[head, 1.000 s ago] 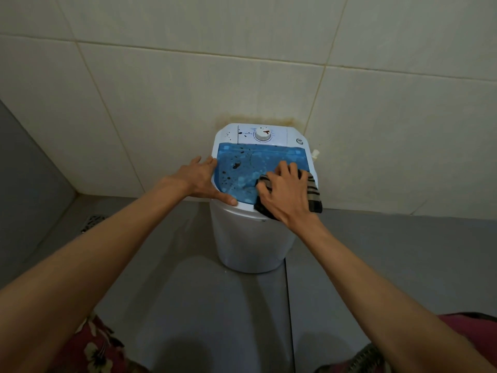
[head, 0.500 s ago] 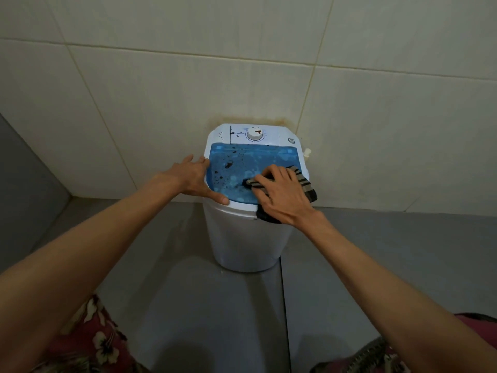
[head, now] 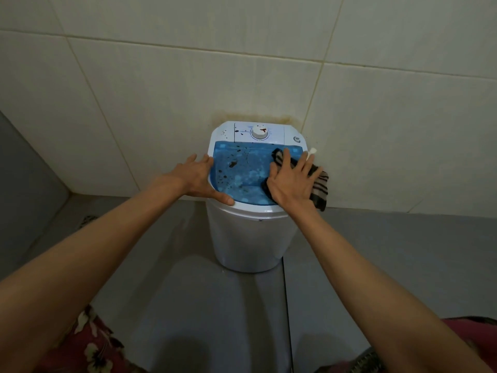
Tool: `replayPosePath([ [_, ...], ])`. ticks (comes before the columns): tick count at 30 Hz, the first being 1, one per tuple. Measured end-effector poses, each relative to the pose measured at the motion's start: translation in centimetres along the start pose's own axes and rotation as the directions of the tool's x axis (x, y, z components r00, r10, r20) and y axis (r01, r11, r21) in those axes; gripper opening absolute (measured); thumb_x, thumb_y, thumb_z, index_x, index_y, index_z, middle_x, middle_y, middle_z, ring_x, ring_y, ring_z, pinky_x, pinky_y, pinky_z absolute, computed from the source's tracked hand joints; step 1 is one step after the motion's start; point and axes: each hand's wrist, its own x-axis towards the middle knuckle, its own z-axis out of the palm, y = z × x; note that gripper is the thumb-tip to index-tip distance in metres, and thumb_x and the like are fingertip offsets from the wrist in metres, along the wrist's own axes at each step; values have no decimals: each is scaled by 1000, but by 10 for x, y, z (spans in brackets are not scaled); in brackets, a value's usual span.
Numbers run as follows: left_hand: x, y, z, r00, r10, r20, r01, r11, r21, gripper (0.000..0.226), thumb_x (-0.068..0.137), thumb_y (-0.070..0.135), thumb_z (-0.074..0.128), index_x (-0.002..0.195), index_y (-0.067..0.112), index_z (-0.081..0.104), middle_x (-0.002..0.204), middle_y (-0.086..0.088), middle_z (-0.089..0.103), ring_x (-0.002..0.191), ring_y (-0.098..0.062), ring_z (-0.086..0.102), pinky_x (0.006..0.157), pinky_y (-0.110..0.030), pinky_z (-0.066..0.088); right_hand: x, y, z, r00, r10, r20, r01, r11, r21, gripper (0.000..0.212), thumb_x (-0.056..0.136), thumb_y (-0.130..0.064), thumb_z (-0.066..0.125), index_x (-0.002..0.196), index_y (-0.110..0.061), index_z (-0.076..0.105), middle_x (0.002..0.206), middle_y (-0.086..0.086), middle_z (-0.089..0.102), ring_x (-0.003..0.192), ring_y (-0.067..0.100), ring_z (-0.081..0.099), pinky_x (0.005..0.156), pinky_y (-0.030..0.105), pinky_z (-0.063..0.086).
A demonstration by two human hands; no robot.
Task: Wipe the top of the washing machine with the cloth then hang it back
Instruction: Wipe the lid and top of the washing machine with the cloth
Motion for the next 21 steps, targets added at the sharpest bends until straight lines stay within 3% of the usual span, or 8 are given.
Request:
replayPosePath([
  [4,-3,2,0,1000,-11,5,11,1000,-4,147,31,96,55,153,31,6,162,1,16,149,-34,4,119,-55,14,-3,-47,12,972,-226,60,229,971,-61,64,100,-54,13,157,-27,4,162,21,-3,150,36,-11,115,62,-13],
  [7,-10,7,-8,999,-3,44,4,1000,-22,134,48,77,72,154,28,6,162,-1,13,149,-32,2,120,-48,8,-22,-61,16,921,-382,83,385,923,-21,59,102,-48,14,157,-29,9,164,16,2,151,31,-6,116,58,-12],
  [10,-10,6,-14,997,-13,72,11,1000,20,130,53,70,78,154,29,7,163,0,8,149,-34,-7,120,-52,6,-31,-40,12,870,-484,94,485,874,8,54,103,-44,17,156,-34,13,164,10,8,152,27,-1,119,55,-9],
  [12,-9,6,-15,997,-25,75,22,999,36,131,53,70,77,154,31,5,164,2,7,149,-34,-9,120,-54,6,-33,-24,10,875,-475,92,477,879,5,53,102,-43,18,155,-37,14,165,8,9,152,26,-1,119,55,-8],
  [16,-14,10,-14,995,-54,82,50,997,57,132,56,70,76,154,29,-2,164,3,1,149,-31,-11,118,-53,5,-27,-29,3,957,-269,110,270,963,3,57,102,-43,20,156,-35,8,165,11,0,151,31,-10,117,57,-13],
  [19,-12,9,-25,985,-102,138,90,992,88,135,54,68,79,155,25,0,164,2,1,149,-30,-11,119,-54,5,-19,-45,-9,923,-283,261,266,959,100,57,103,-46,16,156,-34,0,164,12,-10,149,30,-20,115,57,-18],
  [21,-11,11,-41,979,-140,149,122,985,121,135,55,63,82,156,21,3,164,-1,3,150,-29,-5,119,-52,7,-12,-44,-23,904,-317,286,282,947,157,55,103,-47,13,156,-36,1,164,9,-8,149,30,-18,115,58,-17],
])
